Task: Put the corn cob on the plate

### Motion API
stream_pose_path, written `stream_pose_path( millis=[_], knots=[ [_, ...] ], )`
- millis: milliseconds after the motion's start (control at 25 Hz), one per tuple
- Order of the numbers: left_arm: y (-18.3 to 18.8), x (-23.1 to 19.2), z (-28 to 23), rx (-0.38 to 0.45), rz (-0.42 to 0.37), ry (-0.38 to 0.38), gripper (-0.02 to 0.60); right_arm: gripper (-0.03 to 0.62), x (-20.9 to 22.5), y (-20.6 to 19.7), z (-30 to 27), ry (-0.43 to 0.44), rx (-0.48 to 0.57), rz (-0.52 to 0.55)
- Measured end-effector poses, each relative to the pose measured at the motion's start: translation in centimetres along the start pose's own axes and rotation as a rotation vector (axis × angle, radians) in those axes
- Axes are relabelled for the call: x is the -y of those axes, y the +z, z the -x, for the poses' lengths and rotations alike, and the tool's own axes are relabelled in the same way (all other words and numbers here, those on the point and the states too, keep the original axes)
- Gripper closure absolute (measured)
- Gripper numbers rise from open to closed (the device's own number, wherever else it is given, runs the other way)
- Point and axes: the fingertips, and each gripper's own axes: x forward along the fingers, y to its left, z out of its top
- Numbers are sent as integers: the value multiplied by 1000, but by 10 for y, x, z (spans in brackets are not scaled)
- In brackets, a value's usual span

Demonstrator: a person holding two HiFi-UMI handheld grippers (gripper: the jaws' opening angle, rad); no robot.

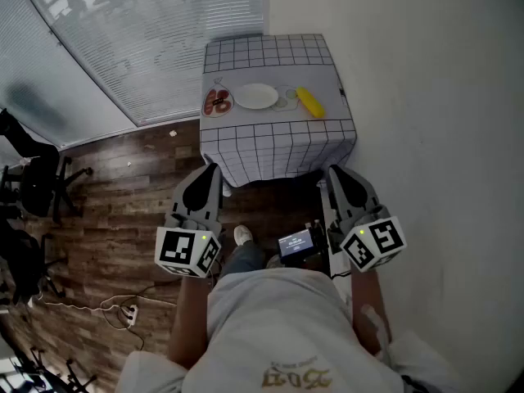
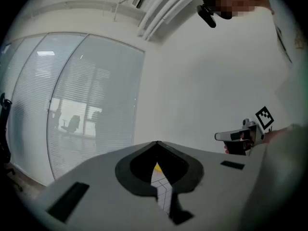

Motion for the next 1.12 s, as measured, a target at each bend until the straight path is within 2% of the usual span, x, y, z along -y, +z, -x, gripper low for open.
stream_pose_path(
  millis=[720,920,1000,1120],
  knots=[
    [-2,7,-10,1,-6,-34,574,586,7,-12,-5,18,-52,63],
    [-1,2,-6,39,77,-19,574,588,10,-3,1,36,34,-5],
    [-1,3,-5,46,100,-23,574,588,8,-2,1,45,26,28],
    [0,4,-4,71,108,-22,574,588,12,-5,-1,12,12,103]
  ],
)
